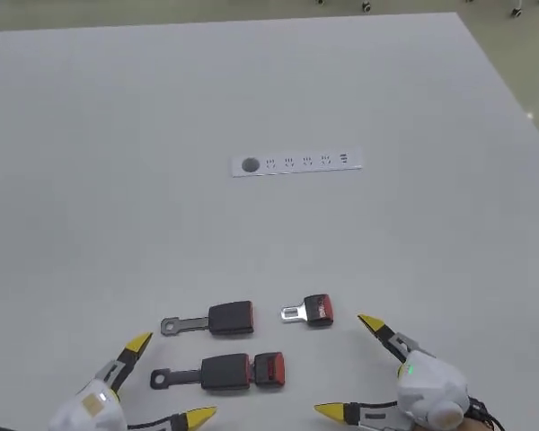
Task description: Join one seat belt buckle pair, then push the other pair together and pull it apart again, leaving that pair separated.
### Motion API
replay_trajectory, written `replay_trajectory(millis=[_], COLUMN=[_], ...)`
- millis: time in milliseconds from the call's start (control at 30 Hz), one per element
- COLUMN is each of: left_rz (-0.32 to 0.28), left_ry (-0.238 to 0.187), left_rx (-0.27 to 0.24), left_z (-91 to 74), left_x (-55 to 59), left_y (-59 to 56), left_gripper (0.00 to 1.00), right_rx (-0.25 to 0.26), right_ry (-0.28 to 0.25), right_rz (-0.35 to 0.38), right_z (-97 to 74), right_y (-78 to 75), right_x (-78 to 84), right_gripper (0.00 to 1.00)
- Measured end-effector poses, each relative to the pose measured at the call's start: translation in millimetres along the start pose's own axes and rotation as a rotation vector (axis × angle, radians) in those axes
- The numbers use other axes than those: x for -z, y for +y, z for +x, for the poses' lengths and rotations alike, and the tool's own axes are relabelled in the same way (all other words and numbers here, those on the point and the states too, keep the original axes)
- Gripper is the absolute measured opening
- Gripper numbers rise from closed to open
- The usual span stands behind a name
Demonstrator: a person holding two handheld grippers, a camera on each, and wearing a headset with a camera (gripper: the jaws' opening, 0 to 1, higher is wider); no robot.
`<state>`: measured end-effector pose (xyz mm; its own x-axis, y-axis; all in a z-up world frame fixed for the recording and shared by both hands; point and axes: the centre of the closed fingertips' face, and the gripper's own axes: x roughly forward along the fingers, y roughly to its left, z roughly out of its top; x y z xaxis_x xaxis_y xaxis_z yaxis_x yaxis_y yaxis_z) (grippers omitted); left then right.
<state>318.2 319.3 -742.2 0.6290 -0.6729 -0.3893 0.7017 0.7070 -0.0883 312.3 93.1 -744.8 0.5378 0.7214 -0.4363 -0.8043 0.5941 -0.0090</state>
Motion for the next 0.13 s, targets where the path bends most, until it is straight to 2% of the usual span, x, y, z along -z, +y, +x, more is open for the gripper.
replay_trajectory(millis=[133], left_rz=[0.0], left_ry=[-0.001], left_rx=[0.001], left_z=[-0.6], left_x=[-1.8], left_y=[-1.9], left_gripper=[1.0], right_rx=[0.002], right_ry=[-0.006], right_rz=[0.009], right_z=[-0.8], right_y=[-0.9], right_x=[0.6], right_gripper=[0.99])
